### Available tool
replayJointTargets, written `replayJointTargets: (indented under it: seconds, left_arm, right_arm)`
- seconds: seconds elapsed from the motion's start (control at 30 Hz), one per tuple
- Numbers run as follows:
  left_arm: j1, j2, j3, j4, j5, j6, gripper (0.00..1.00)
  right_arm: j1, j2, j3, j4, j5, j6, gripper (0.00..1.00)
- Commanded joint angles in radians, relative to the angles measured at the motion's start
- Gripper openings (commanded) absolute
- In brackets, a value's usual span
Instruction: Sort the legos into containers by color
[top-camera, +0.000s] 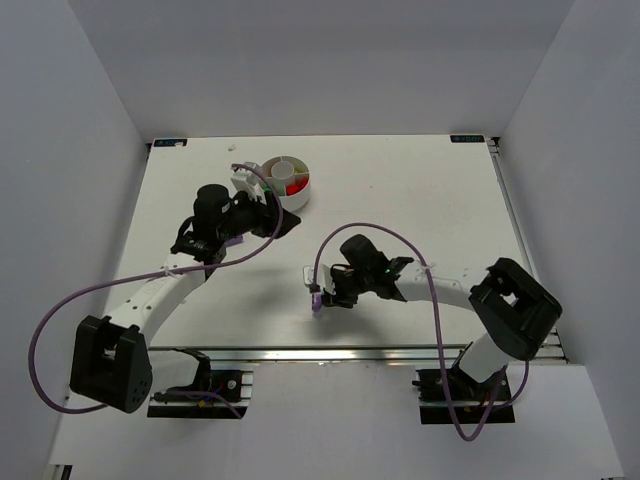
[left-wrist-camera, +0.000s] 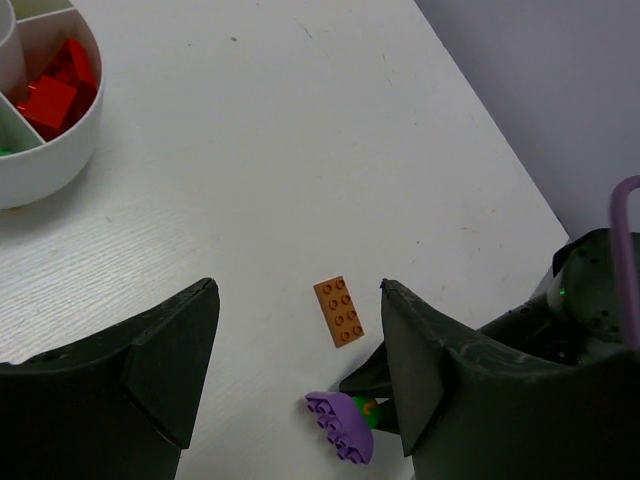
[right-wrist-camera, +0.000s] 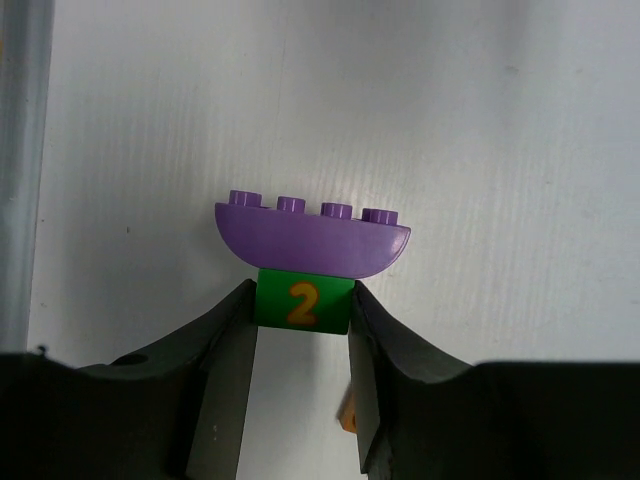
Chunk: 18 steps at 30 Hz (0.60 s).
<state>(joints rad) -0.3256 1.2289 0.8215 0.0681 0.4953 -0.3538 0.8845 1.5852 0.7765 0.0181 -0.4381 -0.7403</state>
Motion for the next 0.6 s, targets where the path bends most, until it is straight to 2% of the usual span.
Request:
replayJointTargets:
  seconds: [0.0, 0.07, 0.57]
  left_arm:
    - [-0.006, 0.013, -0.013, 0.058, 0.077, -0.040, 0.75]
    - [-0.010, 0.029, -0.021, 0.084, 0.110, -0.065, 0.75]
    - [-0.095, 0.167, -0.028, 0.165, 0.261, -0.129, 0.72]
  right_arm:
    - [-0.015, -0.103, 0.032, 0.009, 0.004, 0.004, 0.04]
    - [-0.024, -0.132, 0.023, 0.013, 0.010, 0.005, 0.00]
    - [-0.088, -0.338, -0.065, 0.177, 0.071, 0.111, 0.00]
